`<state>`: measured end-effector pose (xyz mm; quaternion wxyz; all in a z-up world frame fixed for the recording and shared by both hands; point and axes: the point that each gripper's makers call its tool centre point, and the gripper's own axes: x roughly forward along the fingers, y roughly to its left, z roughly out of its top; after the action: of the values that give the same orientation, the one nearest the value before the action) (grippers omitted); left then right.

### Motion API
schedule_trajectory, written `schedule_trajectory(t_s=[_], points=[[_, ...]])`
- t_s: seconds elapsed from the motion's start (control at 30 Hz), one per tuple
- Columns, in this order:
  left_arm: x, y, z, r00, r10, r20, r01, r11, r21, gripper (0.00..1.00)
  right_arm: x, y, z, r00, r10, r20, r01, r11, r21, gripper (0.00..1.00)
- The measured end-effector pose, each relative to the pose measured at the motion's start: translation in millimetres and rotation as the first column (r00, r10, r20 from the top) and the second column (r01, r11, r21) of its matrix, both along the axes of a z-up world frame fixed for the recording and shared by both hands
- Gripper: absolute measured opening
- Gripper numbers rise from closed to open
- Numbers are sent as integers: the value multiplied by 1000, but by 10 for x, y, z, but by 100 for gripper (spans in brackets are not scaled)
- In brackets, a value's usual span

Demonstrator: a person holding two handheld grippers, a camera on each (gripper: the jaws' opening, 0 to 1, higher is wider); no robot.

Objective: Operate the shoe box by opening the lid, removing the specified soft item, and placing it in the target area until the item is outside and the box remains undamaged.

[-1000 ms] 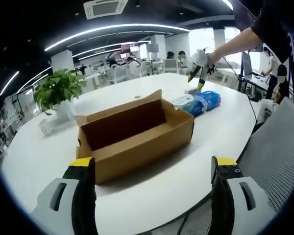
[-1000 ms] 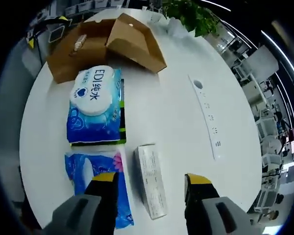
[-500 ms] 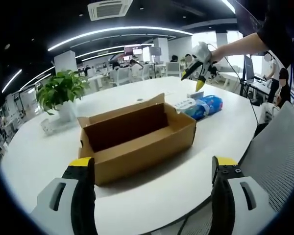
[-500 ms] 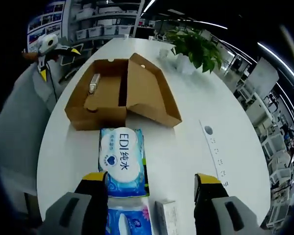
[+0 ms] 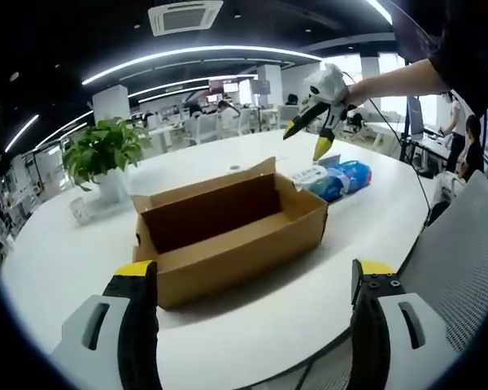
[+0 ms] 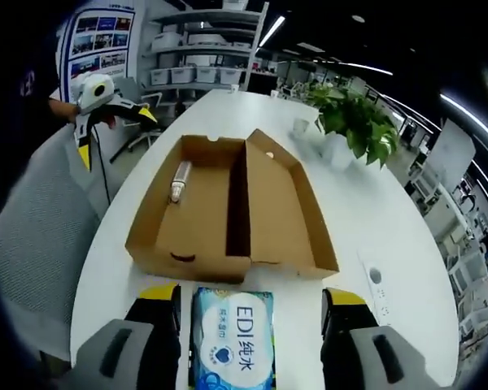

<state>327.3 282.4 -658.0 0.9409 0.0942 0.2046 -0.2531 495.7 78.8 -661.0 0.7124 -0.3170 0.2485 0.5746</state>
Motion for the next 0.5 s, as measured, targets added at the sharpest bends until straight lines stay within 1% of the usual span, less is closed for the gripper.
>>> schedule_trajectory(t_s=[0.23,0.5], points=[[2,5,12,1000,6,2,-6,1000,-1,99,-159,438,-55,998,56,-20,-55,997,58,67],[0,4,6,1000,3,-3,-3,1000,6,99,-225,761,-140,996,88,-32,-85,992,94,66]])
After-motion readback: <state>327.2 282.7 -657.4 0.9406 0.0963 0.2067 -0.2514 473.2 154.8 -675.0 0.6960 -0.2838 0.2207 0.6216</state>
